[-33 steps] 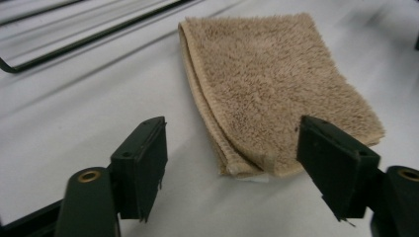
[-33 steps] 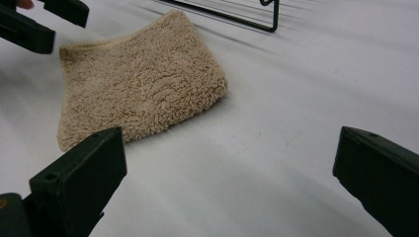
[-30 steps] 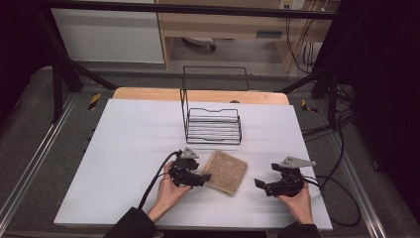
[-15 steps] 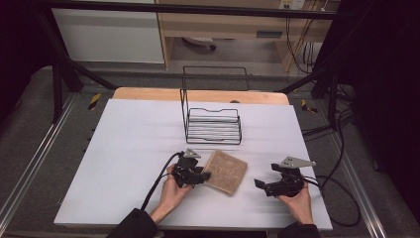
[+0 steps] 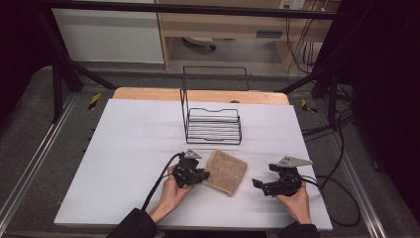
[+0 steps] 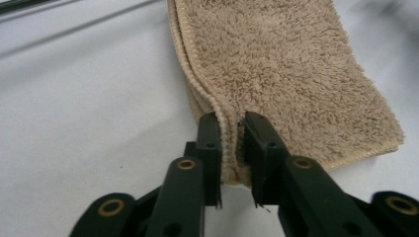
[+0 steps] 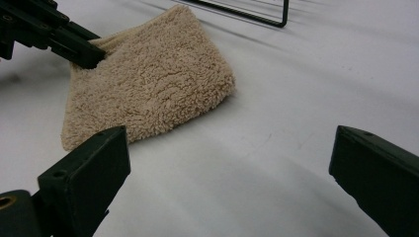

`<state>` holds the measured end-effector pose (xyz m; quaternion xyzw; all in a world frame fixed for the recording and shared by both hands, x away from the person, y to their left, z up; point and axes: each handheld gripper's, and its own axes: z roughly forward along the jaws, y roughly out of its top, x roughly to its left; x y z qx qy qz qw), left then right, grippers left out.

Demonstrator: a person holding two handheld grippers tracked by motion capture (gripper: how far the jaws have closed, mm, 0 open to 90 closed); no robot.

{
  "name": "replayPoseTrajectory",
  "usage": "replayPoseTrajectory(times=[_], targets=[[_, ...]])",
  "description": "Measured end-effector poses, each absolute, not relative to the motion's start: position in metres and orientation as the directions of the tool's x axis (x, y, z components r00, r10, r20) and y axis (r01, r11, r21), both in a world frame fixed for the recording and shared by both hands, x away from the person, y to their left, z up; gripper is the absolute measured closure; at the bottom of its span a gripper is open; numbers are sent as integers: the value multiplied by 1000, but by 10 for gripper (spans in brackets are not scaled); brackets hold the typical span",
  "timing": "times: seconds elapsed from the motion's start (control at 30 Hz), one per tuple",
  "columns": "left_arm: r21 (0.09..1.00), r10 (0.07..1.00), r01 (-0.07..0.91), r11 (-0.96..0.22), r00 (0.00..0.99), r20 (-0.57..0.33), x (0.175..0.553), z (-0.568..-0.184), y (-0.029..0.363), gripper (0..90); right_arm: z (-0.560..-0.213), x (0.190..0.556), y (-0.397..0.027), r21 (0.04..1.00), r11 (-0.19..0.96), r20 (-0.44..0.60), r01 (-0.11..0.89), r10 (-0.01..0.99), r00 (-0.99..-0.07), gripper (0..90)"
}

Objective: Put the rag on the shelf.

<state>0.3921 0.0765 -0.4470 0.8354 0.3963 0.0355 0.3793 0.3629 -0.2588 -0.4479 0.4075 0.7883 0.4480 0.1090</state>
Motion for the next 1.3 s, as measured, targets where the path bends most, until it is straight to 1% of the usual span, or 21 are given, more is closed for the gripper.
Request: replayPoseTrajectory(times=[0.03,0.13,0.37,0.6,0.7,0.73,0.77,0.8,0.83,0.9,1.0,1.03,1.1,1.13,1.27,1.3], targets=[[664,691,634,-396,682,-239,392,-447,76,812,-448,363,-257,791,269,195,550,740,-643,38],[669,689,623,-405,689,-224,391,-446,76,828,-449,364,-254,783,275,196,558,742,-641,46],[668,685,621,-410,693,-224,390,-441,78,843,-448,365,-247,784,273,202,558,737,-645,84],[655,685,616,-438,701,-201,387,-435,82,847,-444,371,-233,790,251,215,560,741,-636,169],[645,675,603,-470,716,-177,382,-434,83,847,-442,375,-226,795,247,212,554,743,-634,209],[638,672,601,-481,720,-172,381,-433,84,847,-442,375,-226,795,247,212,554,743,-634,209],[638,672,601,-481,720,-172,379,-432,86,846,-442,377,-221,797,245,209,552,746,-632,245],[638,673,603,-479,719,-175,378,-431,88,846,-442,377,-221,797,245,209,552,746,-632,245],[637,673,604,-479,719,-175,376,-431,90,845,-441,378,-217,794,240,214,558,750,-626,275],[636,675,603,-481,718,-170,373,-430,93,845,-440,380,-213,792,227,227,566,751,-620,289],[638,680,605,-476,713,-169,368,-432,98,843,-441,382,-209,788,213,240,578,758,-606,346],[645,681,608,-462,710,-180,366,-434,101,842,-442,384,-205,776,199,257,599,767,-588,381],[648,683,609,-458,707,-182,365,-435,102,841,-444,386,-202,772,202,254,603,772,-583,394],[649,683,607,-459,708,-180,365,-437,102,836,-446,389,-196,760,197,262,619,778,-570,426],[658,684,598,-458,710,-169,364,-440,102,822,-450,394,-187,752,189,268,631,787,-555,486],[658,682,596,-460,712,-168,364,-440,102,822,-450,394,-187,752,189,268,631,787,-555,486]])
